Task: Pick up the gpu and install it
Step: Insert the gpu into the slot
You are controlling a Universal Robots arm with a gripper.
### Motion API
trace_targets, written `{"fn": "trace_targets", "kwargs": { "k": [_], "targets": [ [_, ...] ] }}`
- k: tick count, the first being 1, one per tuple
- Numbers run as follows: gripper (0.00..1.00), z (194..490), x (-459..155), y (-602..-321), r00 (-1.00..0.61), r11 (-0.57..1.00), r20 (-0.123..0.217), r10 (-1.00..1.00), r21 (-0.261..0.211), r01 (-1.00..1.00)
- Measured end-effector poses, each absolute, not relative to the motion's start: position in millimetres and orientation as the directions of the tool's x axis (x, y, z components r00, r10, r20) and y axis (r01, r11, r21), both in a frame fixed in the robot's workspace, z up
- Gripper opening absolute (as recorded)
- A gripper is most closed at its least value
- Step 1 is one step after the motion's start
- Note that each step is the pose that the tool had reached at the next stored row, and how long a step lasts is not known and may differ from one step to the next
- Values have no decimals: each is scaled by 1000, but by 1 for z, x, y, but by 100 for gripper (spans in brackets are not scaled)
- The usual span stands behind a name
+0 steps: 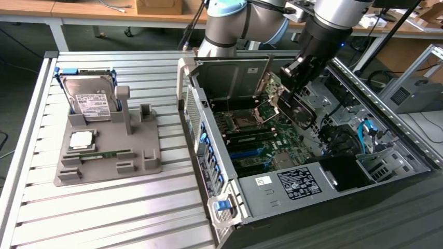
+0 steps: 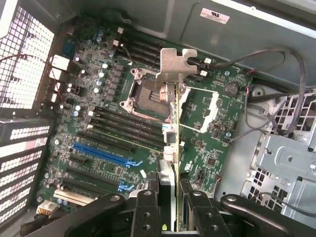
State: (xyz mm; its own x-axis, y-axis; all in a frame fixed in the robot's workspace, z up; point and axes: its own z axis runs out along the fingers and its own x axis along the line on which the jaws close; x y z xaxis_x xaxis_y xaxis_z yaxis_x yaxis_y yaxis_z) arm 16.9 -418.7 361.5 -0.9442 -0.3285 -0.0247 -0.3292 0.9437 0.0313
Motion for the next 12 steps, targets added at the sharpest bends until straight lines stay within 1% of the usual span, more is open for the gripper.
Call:
{"fn": "trace_targets", "kwargs": {
  "k": [12],
  "targets": [
    [27, 361, 17, -419, -914, 913, -25, -406, 31, -406]
  ]
}}
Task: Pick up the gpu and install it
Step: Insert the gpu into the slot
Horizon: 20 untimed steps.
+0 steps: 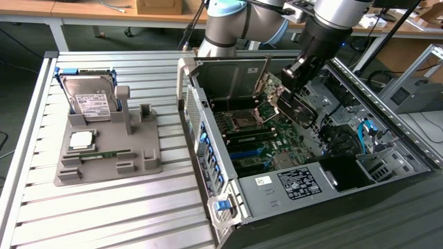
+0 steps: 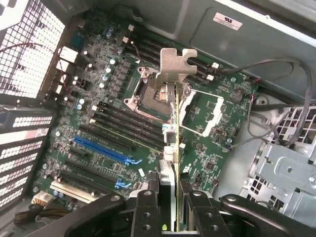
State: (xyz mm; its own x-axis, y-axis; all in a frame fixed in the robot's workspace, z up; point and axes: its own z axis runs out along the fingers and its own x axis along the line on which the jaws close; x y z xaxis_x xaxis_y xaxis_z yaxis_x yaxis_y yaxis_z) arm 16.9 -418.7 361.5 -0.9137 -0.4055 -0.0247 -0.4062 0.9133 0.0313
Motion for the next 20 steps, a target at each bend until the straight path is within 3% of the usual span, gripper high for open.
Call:
{"fn": "trace_targets", "kwargs": {
  "k": [20],
  "targets": [
    [27, 361, 17, -419, -846, 845, -25, -533, 31, -533]
  ]
}}
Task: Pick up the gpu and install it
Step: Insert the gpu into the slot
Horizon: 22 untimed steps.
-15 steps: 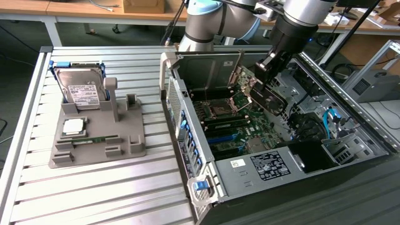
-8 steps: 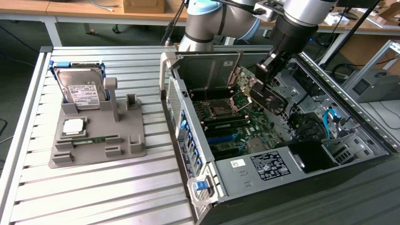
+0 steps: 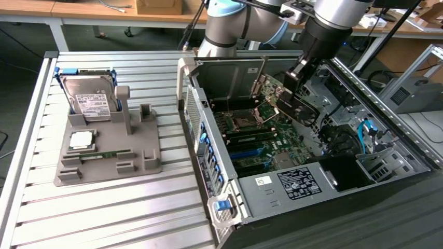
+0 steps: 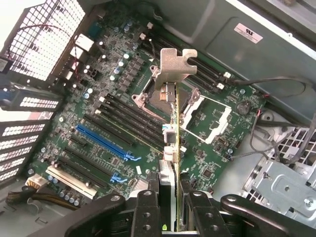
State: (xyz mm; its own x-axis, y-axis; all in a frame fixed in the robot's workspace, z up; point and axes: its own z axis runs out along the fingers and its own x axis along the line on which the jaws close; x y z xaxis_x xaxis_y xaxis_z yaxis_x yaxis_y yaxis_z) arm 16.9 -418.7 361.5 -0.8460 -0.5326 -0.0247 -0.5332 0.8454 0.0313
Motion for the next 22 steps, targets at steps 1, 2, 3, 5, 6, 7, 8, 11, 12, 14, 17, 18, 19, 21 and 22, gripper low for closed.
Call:
{"fn": "trace_targets", "kwargs": {
  "k": [1, 2, 3, 5, 6, 7, 8, 11, 12, 14, 17, 18, 19, 21, 22],
  "targets": [
    [27, 361, 17, -419, -843, 843, -25, -537, 31, -538],
    [27, 361, 17, -419, -840, 840, -25, -542, 31, -542],
    [27, 361, 17, -419, -837, 836, -25, -547, 31, -547],
    [27, 361, 17, -419, -831, 831, -25, -556, 31, -556],
    [27, 361, 17, -419, -828, 828, -25, -560, 31, -560],
    [27, 361, 17, -419, -824, 823, -25, -566, 31, -567],
    [27, 361, 17, -419, -819, 819, -25, -573, 31, -573],
    [27, 361, 17, -419, -810, 809, -25, -586, 31, -586],
    [27, 361, 17, -419, -806, 806, -25, -591, 31, -591],
    [27, 361, 17, -419, -800, 800, -25, -599, 31, -600],
    [27, 361, 17, -419, -791, 791, -25, -611, 31, -612],
    [27, 361, 17, -419, -788, 787, -25, -615, 31, -616],
    [27, 361, 17, -419, -785, 785, -25, -619, 31, -619],
    [27, 361, 17, -419, -779, 778, -25, -627, 31, -628],
    [27, 361, 17, -419, -775, 775, -25, -631, 31, -632]
  ]
}}
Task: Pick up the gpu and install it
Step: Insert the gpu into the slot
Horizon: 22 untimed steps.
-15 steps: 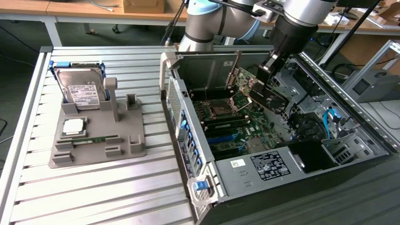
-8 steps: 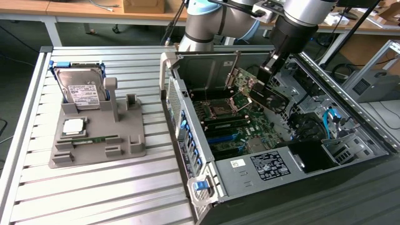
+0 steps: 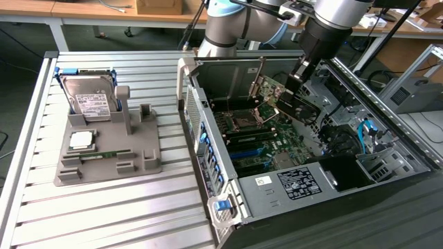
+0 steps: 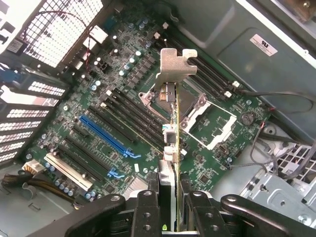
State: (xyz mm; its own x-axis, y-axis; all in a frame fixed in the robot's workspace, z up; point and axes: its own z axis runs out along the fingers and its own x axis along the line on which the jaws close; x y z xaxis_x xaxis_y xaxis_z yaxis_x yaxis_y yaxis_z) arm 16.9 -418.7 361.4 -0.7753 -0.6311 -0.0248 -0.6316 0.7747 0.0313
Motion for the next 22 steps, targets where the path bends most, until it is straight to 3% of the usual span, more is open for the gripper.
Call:
{"fn": "trace_targets", "kwargs": {
  "k": [22],
  "targets": [
    [27, 361, 17, -419, -690, 689, -25, -723, 31, -724]
  ]
}}
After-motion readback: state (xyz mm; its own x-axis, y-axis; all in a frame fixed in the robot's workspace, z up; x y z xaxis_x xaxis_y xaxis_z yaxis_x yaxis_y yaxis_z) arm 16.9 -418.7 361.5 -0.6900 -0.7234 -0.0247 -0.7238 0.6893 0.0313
